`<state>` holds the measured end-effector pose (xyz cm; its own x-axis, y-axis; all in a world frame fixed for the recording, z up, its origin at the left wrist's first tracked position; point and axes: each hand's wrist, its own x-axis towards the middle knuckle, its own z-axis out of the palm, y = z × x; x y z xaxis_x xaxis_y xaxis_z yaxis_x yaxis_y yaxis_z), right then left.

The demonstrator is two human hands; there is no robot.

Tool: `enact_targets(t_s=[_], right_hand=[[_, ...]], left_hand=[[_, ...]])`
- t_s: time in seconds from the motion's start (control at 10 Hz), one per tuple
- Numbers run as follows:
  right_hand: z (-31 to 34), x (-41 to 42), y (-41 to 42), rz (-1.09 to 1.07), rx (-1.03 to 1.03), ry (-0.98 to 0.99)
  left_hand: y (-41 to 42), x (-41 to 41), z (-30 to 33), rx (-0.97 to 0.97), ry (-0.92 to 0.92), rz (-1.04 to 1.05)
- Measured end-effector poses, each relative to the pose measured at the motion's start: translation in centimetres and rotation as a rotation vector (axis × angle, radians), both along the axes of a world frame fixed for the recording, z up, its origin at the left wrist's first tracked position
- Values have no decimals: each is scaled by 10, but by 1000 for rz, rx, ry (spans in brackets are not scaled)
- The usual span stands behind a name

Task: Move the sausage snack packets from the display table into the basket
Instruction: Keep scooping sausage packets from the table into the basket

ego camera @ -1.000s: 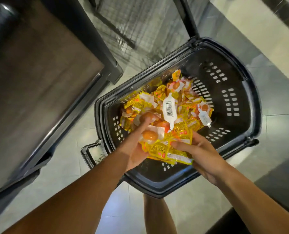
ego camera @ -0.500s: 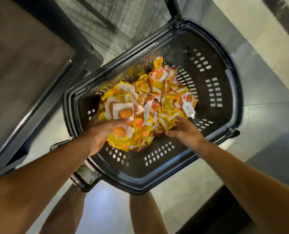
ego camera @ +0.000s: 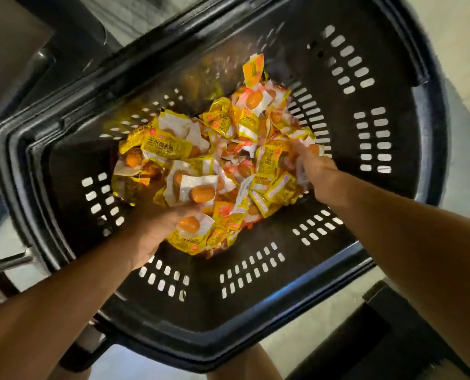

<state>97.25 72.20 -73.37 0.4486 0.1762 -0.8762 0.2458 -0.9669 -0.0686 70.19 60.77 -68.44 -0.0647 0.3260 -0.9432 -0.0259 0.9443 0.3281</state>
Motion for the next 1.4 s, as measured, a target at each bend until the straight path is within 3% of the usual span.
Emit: enact_targets(t_s=[0.1,0.2,0.3,0.5,0.6,0.7,0.8,1.1,1.4], right_hand=[[-2,7,1,-31,79,14],[5,2,-5,-128,31,-92],[9,-1,-5,-194,106,-45],[-6,-4,-1,-344,66,16],[-14,-8,6,-309,45,106],[-16,-2,4,-261,39,-26],[-5,3,-11,-196,157,-40],[83,-14,-40,-313,214,-12],[238,-34,-74,-453,470,212]], left_hand=[[0,0,-2,-1,13,-4],[3,1,5,30,6,0],[11,0,14,98,-67,-50],[15,-3,8,112,-103,-46],[12,-5,2,144,-91,-64],[11,-7,-1,170,-84,-84],[11,-5,7,141,-74,-71],[17,6,66,81,11,24],[20,-18,197,164,26,116]])
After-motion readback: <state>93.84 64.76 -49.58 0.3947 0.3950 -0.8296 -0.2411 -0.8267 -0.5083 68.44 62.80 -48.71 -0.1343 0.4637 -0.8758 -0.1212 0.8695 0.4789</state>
